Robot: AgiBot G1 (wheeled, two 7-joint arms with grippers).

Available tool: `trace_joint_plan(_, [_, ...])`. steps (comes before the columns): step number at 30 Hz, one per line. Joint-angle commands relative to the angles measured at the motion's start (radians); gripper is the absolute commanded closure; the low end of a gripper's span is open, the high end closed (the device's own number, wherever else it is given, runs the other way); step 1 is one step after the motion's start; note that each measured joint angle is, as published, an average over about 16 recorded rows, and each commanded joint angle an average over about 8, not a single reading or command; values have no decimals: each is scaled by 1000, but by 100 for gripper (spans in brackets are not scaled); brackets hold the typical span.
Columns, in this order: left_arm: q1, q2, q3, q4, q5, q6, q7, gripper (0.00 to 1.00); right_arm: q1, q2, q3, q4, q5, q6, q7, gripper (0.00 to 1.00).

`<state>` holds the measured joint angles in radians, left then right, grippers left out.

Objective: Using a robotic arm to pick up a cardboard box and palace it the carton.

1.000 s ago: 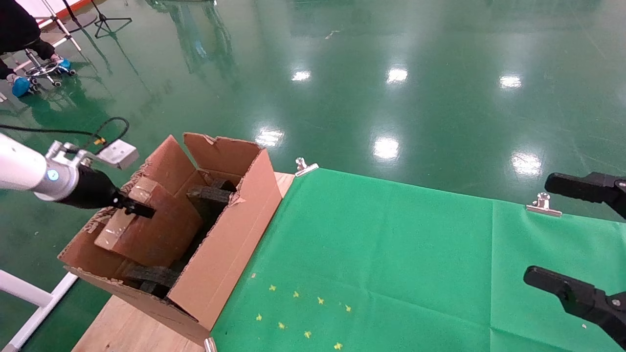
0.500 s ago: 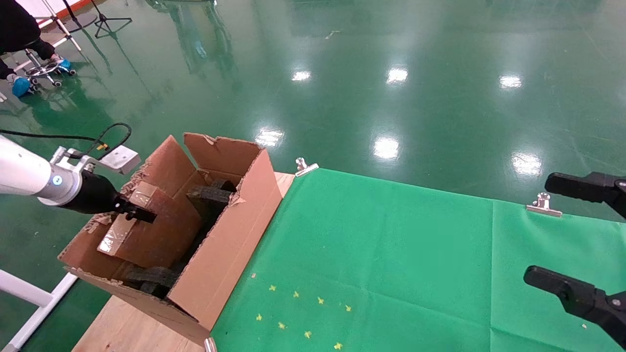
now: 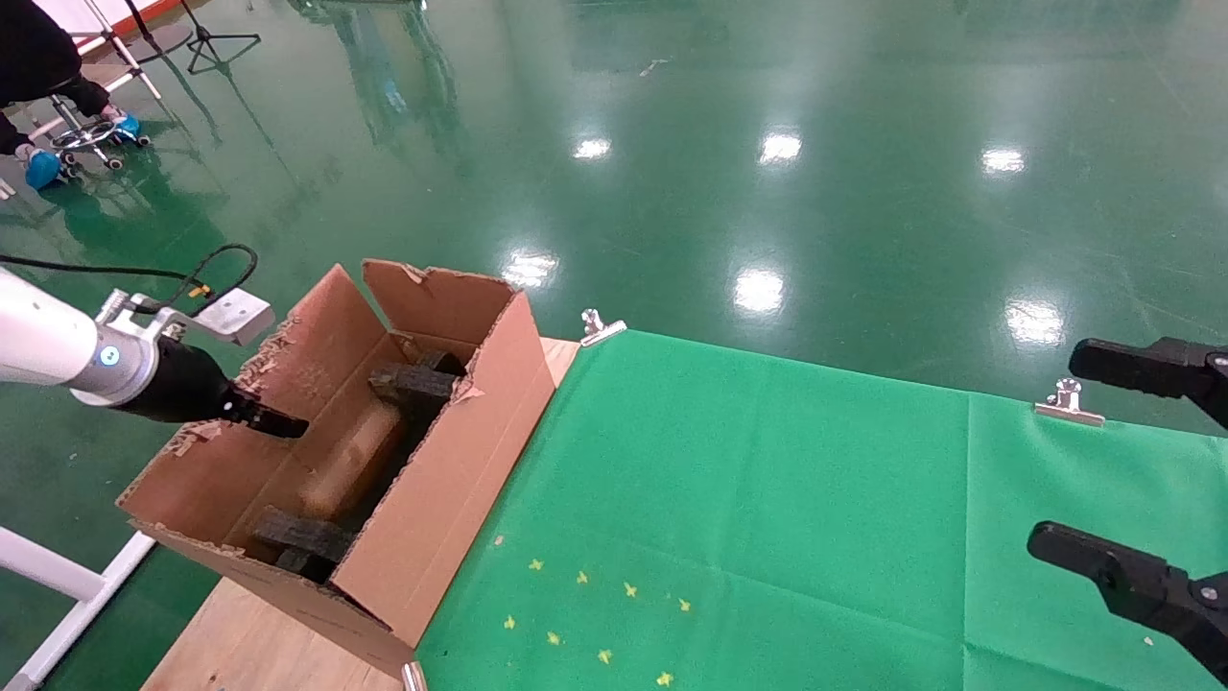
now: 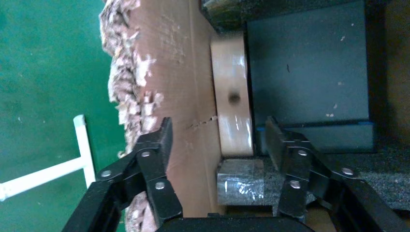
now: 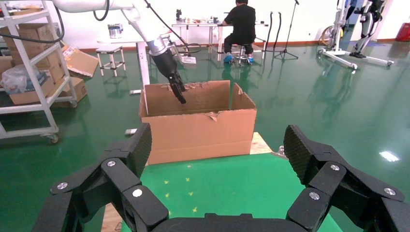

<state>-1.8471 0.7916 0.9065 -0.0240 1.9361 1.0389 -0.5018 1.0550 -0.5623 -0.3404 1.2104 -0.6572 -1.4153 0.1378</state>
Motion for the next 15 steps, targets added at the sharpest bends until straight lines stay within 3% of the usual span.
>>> trace_joint_plan(1, [1, 1, 1, 0, 1, 0, -1, 0, 0, 0, 0, 0, 0, 0, 0, 0])
trace_joint_plan(8, [-45, -15, -21, -47, -30, 21, 37, 0, 0, 0, 0, 0, 0, 0, 0, 0])
trace_joint_plan(15, [-112, -75, -83, -135, -127, 136, 104, 0, 0, 0, 0, 0, 0, 0, 0, 0])
